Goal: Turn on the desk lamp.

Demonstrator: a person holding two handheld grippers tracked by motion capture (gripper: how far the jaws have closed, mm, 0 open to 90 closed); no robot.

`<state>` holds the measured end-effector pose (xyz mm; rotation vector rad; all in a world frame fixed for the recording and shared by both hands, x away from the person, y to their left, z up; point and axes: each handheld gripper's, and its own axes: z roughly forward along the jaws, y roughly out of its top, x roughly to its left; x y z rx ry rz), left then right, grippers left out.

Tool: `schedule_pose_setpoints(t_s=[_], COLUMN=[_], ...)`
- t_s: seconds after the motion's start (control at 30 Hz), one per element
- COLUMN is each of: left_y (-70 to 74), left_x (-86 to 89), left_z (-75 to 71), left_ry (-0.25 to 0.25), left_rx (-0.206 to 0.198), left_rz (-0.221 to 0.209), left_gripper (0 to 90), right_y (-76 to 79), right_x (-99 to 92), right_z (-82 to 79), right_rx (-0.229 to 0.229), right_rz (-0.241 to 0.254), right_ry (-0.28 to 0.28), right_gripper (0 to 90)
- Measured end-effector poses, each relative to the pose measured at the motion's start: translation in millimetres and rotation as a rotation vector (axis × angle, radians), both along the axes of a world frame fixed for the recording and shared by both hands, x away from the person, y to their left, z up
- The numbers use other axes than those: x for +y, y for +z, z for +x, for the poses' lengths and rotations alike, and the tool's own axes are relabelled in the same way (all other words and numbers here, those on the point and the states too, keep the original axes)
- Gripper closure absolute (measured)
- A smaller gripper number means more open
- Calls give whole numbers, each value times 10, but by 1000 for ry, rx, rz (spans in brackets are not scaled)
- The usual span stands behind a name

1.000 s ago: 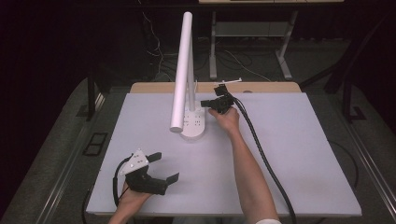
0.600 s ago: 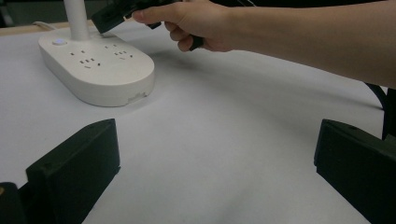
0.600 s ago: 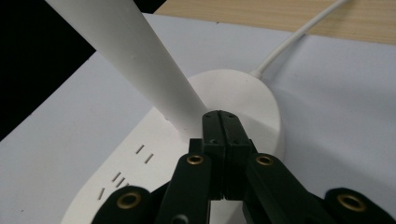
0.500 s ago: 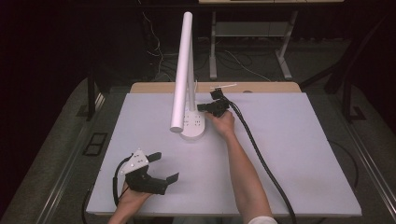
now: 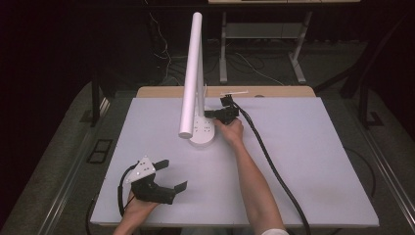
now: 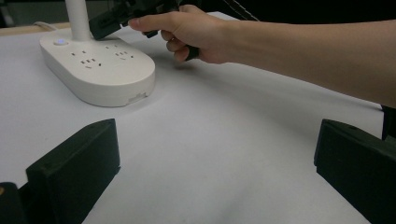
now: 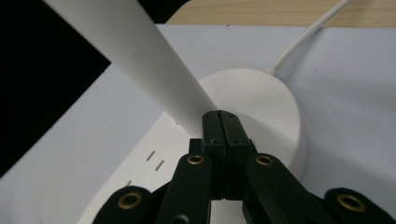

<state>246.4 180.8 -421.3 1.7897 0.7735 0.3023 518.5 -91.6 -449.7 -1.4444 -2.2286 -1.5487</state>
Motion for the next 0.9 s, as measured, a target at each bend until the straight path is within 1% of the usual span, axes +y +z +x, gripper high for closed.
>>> schedule_pose_setpoints(t_s=[0.03,0.1,0.13,0.2,0.23,0.33,0.37,0.43,0.5,0.67,0.73,0.8,0.87,0.9], left_y=[0,0,0,0,0,1,2,2,1,4,1,-2,-4,-4], left_x=[1,2,2,1,0,-1,-2,-2,-3,-3,-2,4,10,12], left_z=[-1,-1,-1,0,-1,-5,-8,-8,-5,-9,-8,-1,2,3], left_ry=[0,0,-1,-1,-1,-2,-2,-2,-3,-6,-4,-1,4,4], left_rx=[0,-1,0,0,0,-1,-2,-2,-2,-3,-2,1,4,4], left_rz=[-1,-2,-3,-2,-3,0,-1,-1,1,5,1,-1,-6,-6], left_gripper=[0,0,0,0,0,0,0,0,0,0,0,0,0,0], right_y=[3,12,19,20,20,16,18,23,30,3,19,42,72,82], right_x=[-10,-35,-46,-65,-77,-97,-89,-83,-76,-78,-71,-54,-56,-61], right_z=[3,13,16,23,24,31,25,18,8,-5,-13,-20,-38,-45], right_rx=[5,-3,0,-1,7,9,-1,-2,-13,-21,-25,-43,-39,-46], right_rz=[12,15,15,-4,0,1,-12,-18,-42,-28,-42,-69,-78,-83], right_ry=[-7,-19,-24,-27,-32,-35,-35,-36,-34,-46,-41,-29,-31,-24], right_gripper=[892,892,892,892,892,892,893,893,894,894,894,893,892,892])
